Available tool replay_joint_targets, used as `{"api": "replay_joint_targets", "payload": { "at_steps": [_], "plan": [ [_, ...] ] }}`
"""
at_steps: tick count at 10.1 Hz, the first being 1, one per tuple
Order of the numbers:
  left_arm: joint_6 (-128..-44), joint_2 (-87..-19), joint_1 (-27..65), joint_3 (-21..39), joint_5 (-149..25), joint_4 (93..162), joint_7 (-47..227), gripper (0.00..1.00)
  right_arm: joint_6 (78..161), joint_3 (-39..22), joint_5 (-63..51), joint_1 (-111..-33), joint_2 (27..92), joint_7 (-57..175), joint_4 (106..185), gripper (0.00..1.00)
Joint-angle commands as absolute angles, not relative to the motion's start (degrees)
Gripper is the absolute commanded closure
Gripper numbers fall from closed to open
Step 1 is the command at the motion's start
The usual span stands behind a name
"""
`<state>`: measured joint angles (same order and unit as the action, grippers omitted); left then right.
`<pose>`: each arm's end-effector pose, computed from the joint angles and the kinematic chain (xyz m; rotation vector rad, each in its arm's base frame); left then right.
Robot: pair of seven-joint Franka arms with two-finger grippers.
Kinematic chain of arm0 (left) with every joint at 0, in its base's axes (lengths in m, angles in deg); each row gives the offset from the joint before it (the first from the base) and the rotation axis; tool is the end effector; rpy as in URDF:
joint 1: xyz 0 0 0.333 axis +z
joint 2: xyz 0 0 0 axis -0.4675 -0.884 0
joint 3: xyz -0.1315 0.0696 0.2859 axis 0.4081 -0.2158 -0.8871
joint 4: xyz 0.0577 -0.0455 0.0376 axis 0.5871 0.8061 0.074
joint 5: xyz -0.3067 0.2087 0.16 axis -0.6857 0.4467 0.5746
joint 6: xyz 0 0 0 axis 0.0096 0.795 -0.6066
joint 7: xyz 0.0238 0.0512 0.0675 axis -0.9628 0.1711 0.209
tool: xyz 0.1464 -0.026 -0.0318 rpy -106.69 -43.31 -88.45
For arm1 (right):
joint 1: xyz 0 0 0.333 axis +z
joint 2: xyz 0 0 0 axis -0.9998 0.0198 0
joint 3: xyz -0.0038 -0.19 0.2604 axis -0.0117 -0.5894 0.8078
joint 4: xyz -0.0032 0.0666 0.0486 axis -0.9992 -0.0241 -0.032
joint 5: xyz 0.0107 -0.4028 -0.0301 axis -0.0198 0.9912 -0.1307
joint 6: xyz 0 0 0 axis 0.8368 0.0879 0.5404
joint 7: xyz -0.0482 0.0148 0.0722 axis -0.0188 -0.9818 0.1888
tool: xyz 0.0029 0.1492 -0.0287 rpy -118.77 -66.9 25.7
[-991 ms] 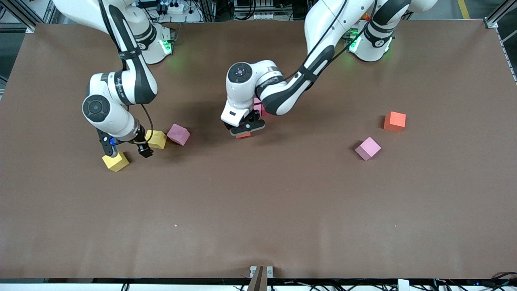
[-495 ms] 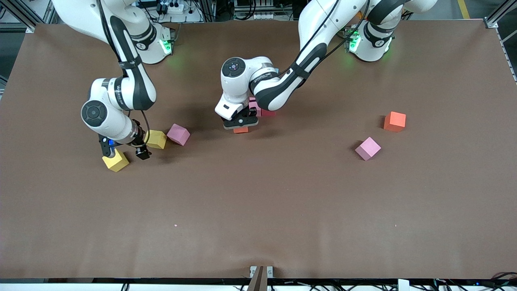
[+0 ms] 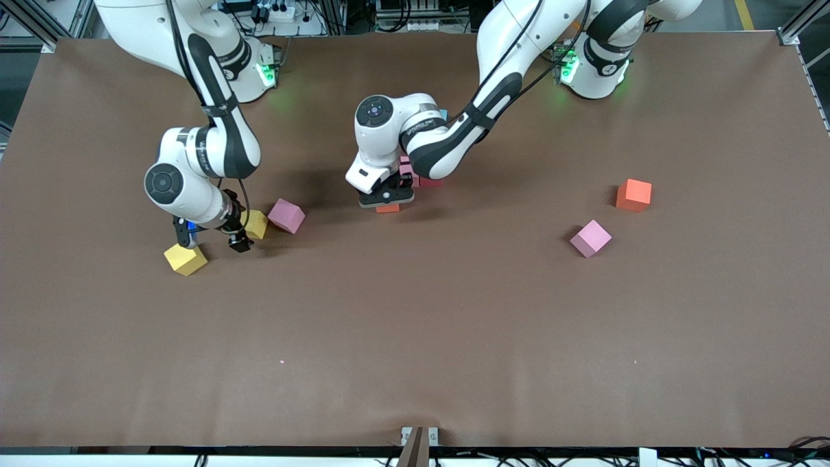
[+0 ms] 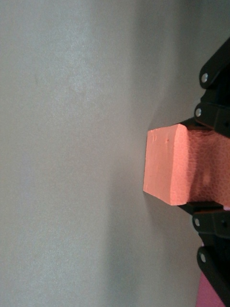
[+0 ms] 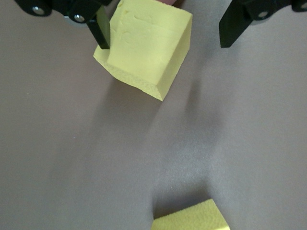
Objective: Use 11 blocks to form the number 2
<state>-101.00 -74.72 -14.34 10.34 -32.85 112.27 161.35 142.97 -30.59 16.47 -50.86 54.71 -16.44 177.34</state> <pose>0.3952 -0.6240 0.1619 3.0834 0.2396 0.0626 0.5107 0.0899 0.1666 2.4877 -1.7733 -0.1610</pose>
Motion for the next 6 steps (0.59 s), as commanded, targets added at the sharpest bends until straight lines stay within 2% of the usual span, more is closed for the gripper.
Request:
{"api": "replay_joint_targets", "payload": {
  "at_steps": [1, 4, 6],
  "plan": [
    [-100.18, -75.04, -15.46, 9.76, -32.54, 111.39, 160.88, 0.71, 142.04, -30.8, 15.62, -50.63, 53.36, -7.68, 178.16, 0.0],
    [-100.18, -75.04, -15.72, 9.76, -32.54, 111.47, 160.88, 0.71, 140.1, -30.89, 15.97, -50.55, 51.69, 1.04, 177.63, 0.0],
    [-100.18, -75.04, -16.16, 9.76, -32.63, 112.26, 160.88, 0.71, 132.4, -31.33, 15.97, -51.33, 48.62, 11.39, 174.92, 0.0]
  ]
}}
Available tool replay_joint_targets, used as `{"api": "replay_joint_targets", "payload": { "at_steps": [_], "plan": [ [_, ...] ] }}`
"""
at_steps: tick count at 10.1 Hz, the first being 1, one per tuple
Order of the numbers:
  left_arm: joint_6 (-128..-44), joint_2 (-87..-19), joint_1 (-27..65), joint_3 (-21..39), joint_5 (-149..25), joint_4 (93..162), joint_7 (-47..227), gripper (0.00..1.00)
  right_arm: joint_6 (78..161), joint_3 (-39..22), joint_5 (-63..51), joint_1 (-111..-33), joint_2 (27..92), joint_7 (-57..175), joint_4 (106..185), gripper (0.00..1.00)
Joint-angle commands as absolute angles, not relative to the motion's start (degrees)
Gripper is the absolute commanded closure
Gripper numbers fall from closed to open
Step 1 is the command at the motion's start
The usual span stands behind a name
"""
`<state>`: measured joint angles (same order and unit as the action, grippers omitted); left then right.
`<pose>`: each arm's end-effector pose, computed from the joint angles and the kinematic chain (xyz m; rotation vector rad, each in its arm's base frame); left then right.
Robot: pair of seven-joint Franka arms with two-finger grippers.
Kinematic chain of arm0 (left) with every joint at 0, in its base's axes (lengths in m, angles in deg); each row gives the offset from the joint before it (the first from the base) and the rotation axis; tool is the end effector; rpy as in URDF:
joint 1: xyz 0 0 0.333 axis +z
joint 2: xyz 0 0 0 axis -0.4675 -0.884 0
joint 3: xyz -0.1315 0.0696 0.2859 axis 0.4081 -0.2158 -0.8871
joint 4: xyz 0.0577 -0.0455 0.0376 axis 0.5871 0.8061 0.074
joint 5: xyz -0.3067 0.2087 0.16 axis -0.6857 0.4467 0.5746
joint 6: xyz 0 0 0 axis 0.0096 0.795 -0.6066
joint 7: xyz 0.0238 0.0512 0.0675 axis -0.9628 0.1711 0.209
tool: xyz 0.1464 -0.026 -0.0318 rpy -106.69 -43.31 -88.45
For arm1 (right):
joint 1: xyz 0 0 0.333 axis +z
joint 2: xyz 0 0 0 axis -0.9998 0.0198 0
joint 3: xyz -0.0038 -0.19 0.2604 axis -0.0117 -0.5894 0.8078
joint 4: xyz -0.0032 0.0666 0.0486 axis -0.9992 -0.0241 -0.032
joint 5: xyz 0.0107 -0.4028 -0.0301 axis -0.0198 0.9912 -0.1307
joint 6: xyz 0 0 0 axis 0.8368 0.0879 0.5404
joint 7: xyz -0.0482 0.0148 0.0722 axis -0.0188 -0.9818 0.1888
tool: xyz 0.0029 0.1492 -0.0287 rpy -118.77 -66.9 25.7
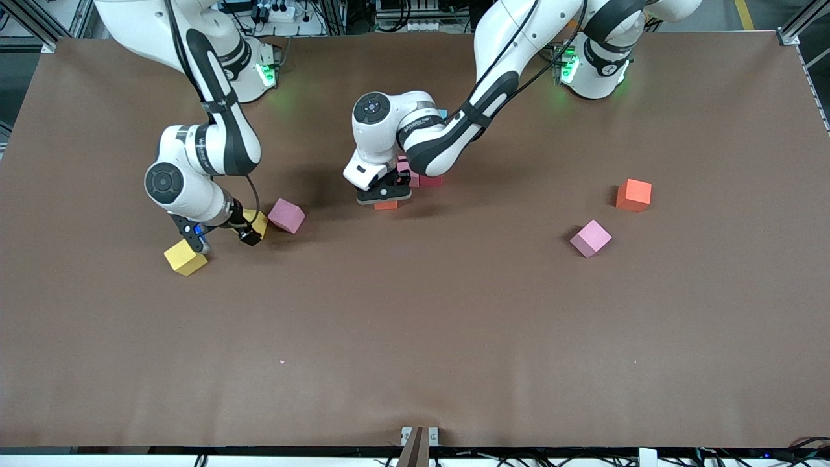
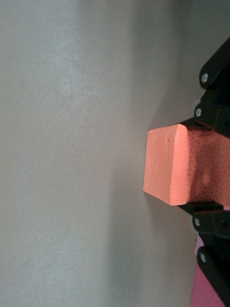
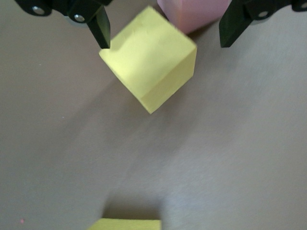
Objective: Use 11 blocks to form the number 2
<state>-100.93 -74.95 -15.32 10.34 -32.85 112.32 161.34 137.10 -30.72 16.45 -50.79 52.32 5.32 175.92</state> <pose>0.3837 -0.6299 0.1586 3.0900 0.2129 0.0566 0.5098 0.0970 0.1881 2.8024 -1.2743 -0.2668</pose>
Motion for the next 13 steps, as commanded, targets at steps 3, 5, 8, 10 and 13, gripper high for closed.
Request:
{"api": "replay_joint_targets", "payload": {
  "at_steps": [3, 5, 8, 10, 13],
  "plan": [
    [-100.18, -75.04, -16.16, 9.76, -32.54, 113.14, 160.88, 0.67, 129.72, -31.86, 15.97, -53.62, 46.58, 24.76, 174.46, 0.0],
    [-100.18, -75.04, -16.16, 9.76, -32.54, 113.14, 160.79, 0.58, 129.72, -31.94, 16.15, -53.62, 46.67, 32.76, 174.55, 0.0],
    [-100.18, -75.04, -16.16, 9.68, -31.75, 112.8, 160.01, 0.0, 130.51, -31.77, 16.15, -55.38, 47.28, 44.55, 176.04, 0.0],
    [-100.18, -74.87, -16.07, 9.76, -31.83, 112.44, 159.21, 0.0, 132.69, -31.59, 16.24, -54.07, 47.81, 45.1, 177.18, 0.0],
    [-98.0, -73.99, -15.81, 9.76, -31.92, 112.18, 159.12, 0.0, 139.63, -31.59, 16.41, -50.99, 50.79, 45.1, 178.85, 0.0]
  ]
}}
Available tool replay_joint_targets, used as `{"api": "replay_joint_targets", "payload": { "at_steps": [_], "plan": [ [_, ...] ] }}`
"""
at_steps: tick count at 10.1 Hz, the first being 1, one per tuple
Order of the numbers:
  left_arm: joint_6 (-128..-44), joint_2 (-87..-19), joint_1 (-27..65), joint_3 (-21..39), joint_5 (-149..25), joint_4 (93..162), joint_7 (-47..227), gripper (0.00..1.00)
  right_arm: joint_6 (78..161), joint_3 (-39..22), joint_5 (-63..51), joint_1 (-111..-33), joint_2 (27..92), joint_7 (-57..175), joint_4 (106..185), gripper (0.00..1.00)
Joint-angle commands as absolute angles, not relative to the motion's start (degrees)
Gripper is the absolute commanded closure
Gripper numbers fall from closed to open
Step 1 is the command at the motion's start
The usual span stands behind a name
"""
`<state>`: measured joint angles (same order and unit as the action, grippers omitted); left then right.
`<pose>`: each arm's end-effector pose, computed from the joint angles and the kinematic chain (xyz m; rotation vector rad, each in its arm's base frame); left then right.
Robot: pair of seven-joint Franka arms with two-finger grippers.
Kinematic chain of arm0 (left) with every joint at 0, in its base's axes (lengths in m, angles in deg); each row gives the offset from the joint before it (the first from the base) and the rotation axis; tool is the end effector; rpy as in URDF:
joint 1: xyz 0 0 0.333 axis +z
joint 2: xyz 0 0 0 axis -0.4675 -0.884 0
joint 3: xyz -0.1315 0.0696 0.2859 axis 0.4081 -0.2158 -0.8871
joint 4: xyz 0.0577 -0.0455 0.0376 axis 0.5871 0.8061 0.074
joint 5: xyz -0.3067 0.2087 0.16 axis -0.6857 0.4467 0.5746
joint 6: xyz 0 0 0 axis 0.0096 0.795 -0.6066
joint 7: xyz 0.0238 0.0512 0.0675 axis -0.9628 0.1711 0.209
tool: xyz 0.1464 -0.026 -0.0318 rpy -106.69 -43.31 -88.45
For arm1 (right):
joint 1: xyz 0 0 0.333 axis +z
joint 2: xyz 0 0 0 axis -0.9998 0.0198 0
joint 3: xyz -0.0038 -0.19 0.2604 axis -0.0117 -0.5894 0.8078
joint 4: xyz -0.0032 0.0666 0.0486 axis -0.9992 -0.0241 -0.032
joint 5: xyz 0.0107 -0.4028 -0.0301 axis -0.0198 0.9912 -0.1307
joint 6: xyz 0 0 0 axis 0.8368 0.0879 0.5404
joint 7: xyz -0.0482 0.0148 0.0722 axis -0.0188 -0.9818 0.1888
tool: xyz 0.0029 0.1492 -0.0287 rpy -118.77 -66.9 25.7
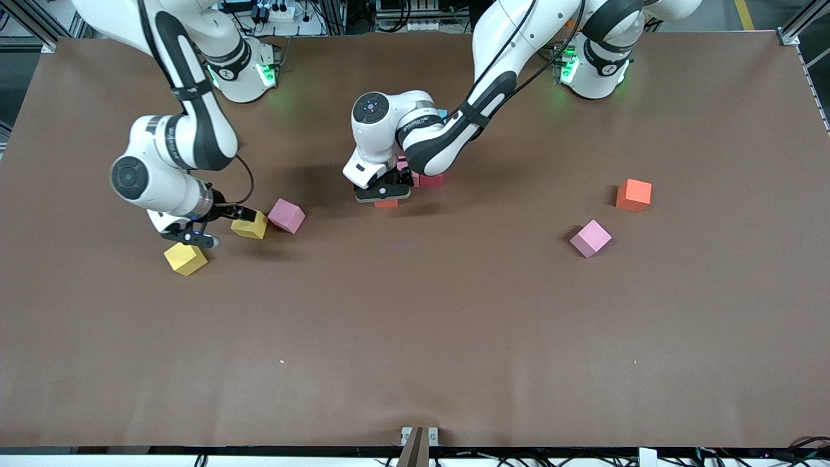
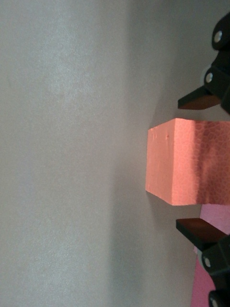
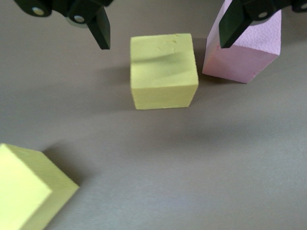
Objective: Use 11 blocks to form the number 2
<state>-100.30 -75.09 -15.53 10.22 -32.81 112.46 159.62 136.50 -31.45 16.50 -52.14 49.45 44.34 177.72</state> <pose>0.3810 -0.6281 0.1544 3.1092 0.1624 0.0508 0.5039 0.0789 0.1998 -3.0775 0.3229 0.2812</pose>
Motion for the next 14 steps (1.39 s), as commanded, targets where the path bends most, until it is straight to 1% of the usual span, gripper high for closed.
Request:
{"api": "replay_joint_targets", "payload": {
  "at_steps": [1, 3, 6, 7, 9, 10, 11, 12, 13, 14],
  "plan": [
    [-97.02, -72.94, -15.55, 9.85, -32.1, 112.18, 159.12, 0.0, 141.13, -31.59, 16.41, -50.64, 51.58, 45.97, 179.29, 0.0],
    [-94.48, -70.04, -14.76, 9.85, -32.71, 111.74, 159.12, 0.0, 144.12, -31.59, 16.41, -51.33, 51.77, 50.62, 181.22, 0.0],
    [-93.33, -62.5, -10.29, 9.85, -37.45, 111.91, 159.12, 0.0, 145.36, -31.5, 16.15, -51.42, 53.08, 50.64, 181.49, 0.0],
    [-89.75, -58.99, -7.4, 9.85, -37.55, 112.35, 159.64, 0.0, 145.97, -31.5, 16.06, -51.42, 53.52, 50.64, 181.49, 0.0],
    [-82.37, -54.67, 0.4, 10.2, -37.46, 112.53, 158.25, 0.0, 146.33, -31.42, 15.89, -51.42, 54.4, 50.55, 181.49, 0.0],
    [-79.81, -52.91, 4.71, 10.46, -37.55, 112.96, 153.8, 0.0, 146.68, -31.42, 15.8, -51.42, 54.66, 50.38, 181.49, 0.0],
    [-76.57, -50.89, 8.58, 10.47, -37.55, 114.88, 146.62, 0.0, 146.86, -31.33, 15.62, -51.42, 54.84, 50.11, 181.49, 0.01],
    [-76.27, -48.35, 13.06, 10.55, -37.55, 118.21, 140.2, 0.0, 146.77, -31.33, 14.49, -51.42, 54.84, 50.03, 181.58, 0.2],
    [-76.18, -46.76, 16.85, 10.55, -38.16, 120.59, 135.87, 0.0, 146.51, -31.33, 12.04, -51.42, 54.84, 50.02, 181.58, 0.61],
    [-76.44, -45.7, 20.45, 10.55, -39.12, 123.31, 134.79, 0.0, 146.07, -31.33, 10.19, -51.42, 54.76, 50.11, 181.58, 0.84]
  ]
}}
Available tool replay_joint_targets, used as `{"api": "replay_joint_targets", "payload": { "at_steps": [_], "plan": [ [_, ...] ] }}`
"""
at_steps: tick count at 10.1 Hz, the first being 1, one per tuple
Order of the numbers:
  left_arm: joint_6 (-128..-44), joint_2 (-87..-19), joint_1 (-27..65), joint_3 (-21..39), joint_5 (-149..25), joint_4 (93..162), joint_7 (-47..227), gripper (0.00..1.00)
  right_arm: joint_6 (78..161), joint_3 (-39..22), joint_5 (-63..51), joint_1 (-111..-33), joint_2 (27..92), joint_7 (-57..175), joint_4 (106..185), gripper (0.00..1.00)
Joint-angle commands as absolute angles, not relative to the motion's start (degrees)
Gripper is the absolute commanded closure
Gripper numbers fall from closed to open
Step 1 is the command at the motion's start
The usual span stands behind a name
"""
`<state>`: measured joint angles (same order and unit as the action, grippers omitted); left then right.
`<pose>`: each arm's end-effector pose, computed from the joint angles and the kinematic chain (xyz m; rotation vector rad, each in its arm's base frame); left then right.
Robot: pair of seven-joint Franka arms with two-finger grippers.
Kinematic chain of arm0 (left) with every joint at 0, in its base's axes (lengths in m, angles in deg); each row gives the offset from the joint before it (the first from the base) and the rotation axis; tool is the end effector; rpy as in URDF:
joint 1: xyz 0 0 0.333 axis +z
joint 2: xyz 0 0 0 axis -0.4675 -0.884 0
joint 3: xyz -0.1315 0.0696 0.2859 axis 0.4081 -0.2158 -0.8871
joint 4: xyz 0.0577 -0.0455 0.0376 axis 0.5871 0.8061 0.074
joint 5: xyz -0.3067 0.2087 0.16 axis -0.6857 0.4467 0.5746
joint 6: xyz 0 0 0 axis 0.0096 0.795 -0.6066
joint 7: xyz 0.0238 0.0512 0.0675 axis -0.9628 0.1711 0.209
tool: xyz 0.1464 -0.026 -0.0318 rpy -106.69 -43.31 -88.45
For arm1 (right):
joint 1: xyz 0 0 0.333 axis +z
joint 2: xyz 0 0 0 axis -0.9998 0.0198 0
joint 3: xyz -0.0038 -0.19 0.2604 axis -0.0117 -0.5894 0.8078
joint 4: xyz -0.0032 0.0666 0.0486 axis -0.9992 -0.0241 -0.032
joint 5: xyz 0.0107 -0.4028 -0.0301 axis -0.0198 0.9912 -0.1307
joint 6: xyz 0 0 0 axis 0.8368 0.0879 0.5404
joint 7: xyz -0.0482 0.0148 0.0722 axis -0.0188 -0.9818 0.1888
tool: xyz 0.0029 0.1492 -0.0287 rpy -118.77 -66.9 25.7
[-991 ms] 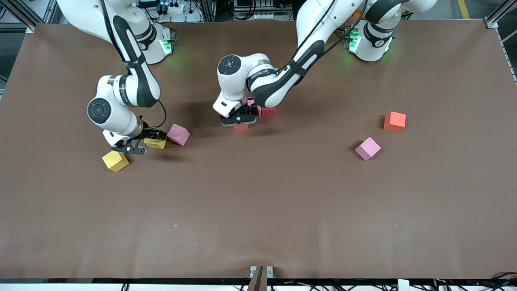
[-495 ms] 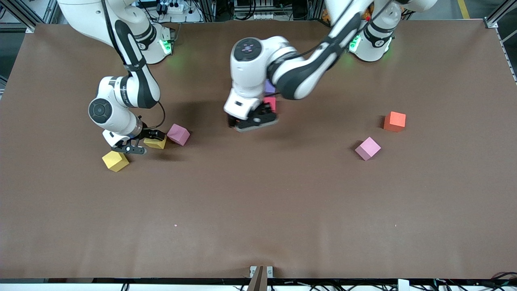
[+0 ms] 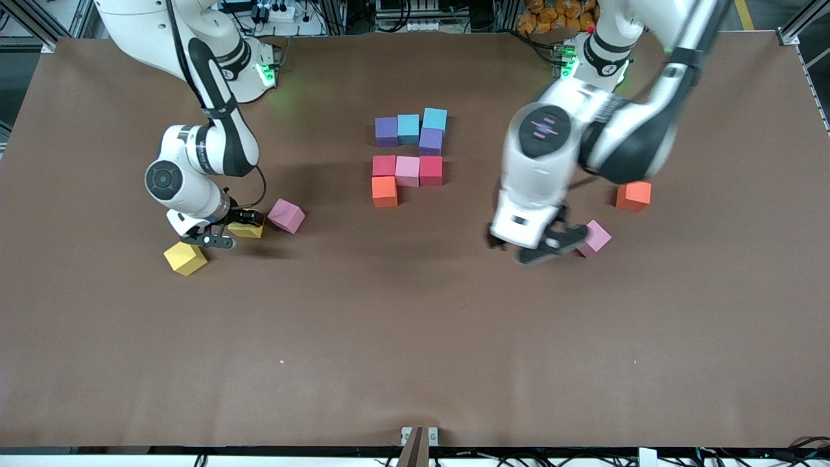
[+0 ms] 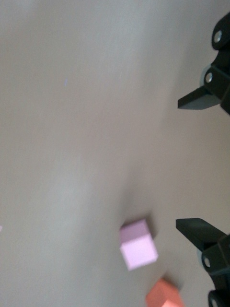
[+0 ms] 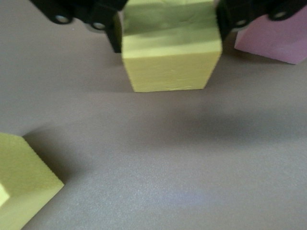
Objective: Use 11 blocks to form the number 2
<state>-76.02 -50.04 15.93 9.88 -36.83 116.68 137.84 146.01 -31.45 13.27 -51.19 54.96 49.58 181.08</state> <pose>0.6057 -0.2990 0.3846 -2.9583 -0.4940 -0.0826 0.4920 0.0709 0.1477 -3.1226 0.2550 0.2245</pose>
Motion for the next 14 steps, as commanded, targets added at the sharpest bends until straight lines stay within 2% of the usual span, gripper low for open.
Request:
{"api": "replay_joint_targets", "payload": {
  "at_steps": [1, 3, 5, 7, 9, 14],
  "plan": [
    [-77.75, -44.9, 24.32, 10.64, -39.22, 126.73, 133.3, 0.0, 145.72, -31.33, 9.91, -51.42, 54.15, 50.11, 181.5, 0.9],
    [-88.69, -40.26, 29.52, 11.61, -39.31, 139.01, 124.18, 0.0, 141.09, -31.5, 10.0, -51.34, 51.52, 50.81, 180.62, 0.9],
    [-93.39, -38.48, 32.5, 11.78, -39.31, 146.07, 124.05, 0.0, 135.63, -31.59, 10.43, -51.16, 49.58, 50.99, 177.38, 0.9],
    [-102.59, -38.3, 36.82, 11.79, -39.39, 153.02, 124.05, 0.0, 131.41, -31.16, 10.52, -49.5, 49.74, 50.38, 172.47, 0.9],
    [-104.75, -39.96, 39.38, 11.87, -39.48, 153.84, 125.27, 0.0, 128.58, -31.15, 10.7, -45.82, 50.88, 49.68, 167.19, 0.91],
    [-108.25, -43.22, 39.04, 11.87, -44.82, 153.66, 136.44, 0.0, 126.73, -31.07, 10.7, -36.59, 61.32, 43.62, 154.09, 0.91]
  ]
}}
